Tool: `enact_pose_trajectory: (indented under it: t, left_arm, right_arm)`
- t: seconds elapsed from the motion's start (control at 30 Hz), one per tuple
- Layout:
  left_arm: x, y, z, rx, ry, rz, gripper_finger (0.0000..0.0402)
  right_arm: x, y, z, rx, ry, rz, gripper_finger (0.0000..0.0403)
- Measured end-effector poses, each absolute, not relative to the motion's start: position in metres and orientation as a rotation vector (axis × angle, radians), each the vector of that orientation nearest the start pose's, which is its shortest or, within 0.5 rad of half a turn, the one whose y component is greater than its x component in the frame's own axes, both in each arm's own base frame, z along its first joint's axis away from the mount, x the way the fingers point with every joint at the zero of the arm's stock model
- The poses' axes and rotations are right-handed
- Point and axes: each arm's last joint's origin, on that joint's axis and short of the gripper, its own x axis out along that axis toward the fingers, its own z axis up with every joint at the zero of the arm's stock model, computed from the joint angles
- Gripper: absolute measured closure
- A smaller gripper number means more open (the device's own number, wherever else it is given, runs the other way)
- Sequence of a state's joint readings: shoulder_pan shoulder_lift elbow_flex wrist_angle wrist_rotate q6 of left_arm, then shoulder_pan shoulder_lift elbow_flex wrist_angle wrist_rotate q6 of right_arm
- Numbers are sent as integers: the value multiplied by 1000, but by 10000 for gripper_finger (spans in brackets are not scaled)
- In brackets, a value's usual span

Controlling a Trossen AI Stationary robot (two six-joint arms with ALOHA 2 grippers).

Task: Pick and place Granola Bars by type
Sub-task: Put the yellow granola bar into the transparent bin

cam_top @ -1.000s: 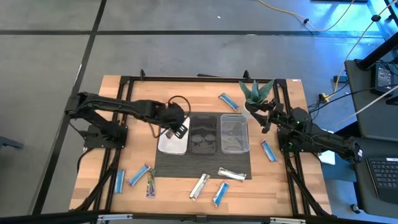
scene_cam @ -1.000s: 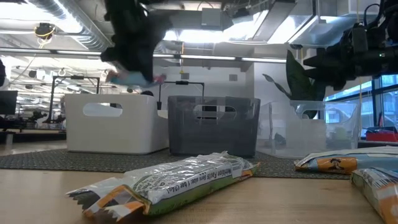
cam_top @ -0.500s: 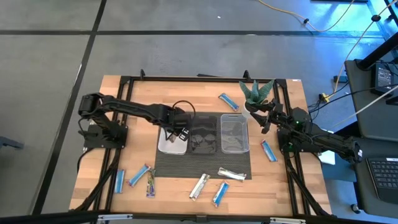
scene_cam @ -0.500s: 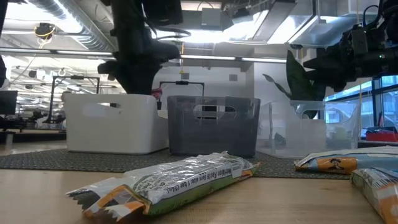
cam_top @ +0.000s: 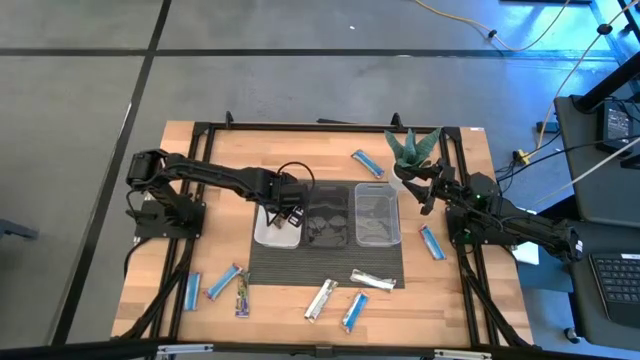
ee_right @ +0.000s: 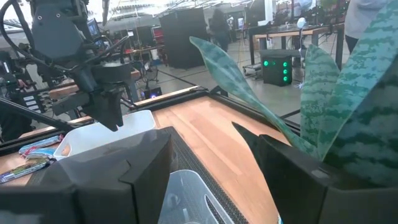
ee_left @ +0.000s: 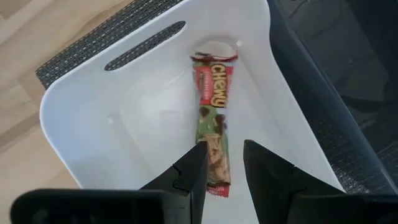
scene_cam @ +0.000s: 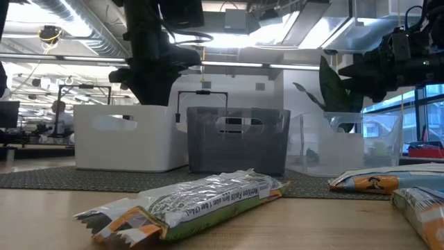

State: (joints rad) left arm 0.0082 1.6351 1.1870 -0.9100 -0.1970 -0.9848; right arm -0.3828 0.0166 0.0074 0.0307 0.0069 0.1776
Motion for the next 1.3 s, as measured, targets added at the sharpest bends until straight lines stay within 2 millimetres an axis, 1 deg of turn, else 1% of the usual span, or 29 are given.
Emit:
enact_pose_trajectory:
  t: [0.1,0.2,0.37,0.47,0.57,0.63,0.77,0.87,0.97,1.1,1.2,1.3]
  left_arm:
    - [302,8,223,-684,1142,804,305]
    - [299,9,229,-637,1134,780,305]
    - [294,10,241,-450,1138,658,305]
    - [293,10,244,-392,1150,611,305]
    - [293,10,244,-314,1169,572,305]
    - [293,11,244,-265,1163,576,305]
    - [291,11,246,-187,1180,532,305]
    - [290,11,254,-124,1155,479,305]
    - [286,11,266,-72,1075,420,305]
    - [269,14,283,-79,876,313,305]
    - [252,18,285,-107,689,257,305]
    - [235,21,280,-132,523,238,305]
  right_arm:
    - [91,-37,168,175,-57,-385,162]
    - [91,-36,170,196,-84,-341,162]
    - [91,-29,185,136,-207,-119,162]
    - [89,-25,195,92,-292,-13,162]
    - [89,-24,198,62,-295,-21,162]
    - [88,-24,204,50,-287,-42,162]
    - [89,-22,222,52,-235,-49,162]
    - [92,-21,237,60,-179,-41,162]
    - [99,-22,248,59,-88,-63,162]
    - [112,-24,262,51,56,-129,162]
    - [124,-23,274,35,140,-125,162]
    - [135,-21,289,15,195,-95,162]
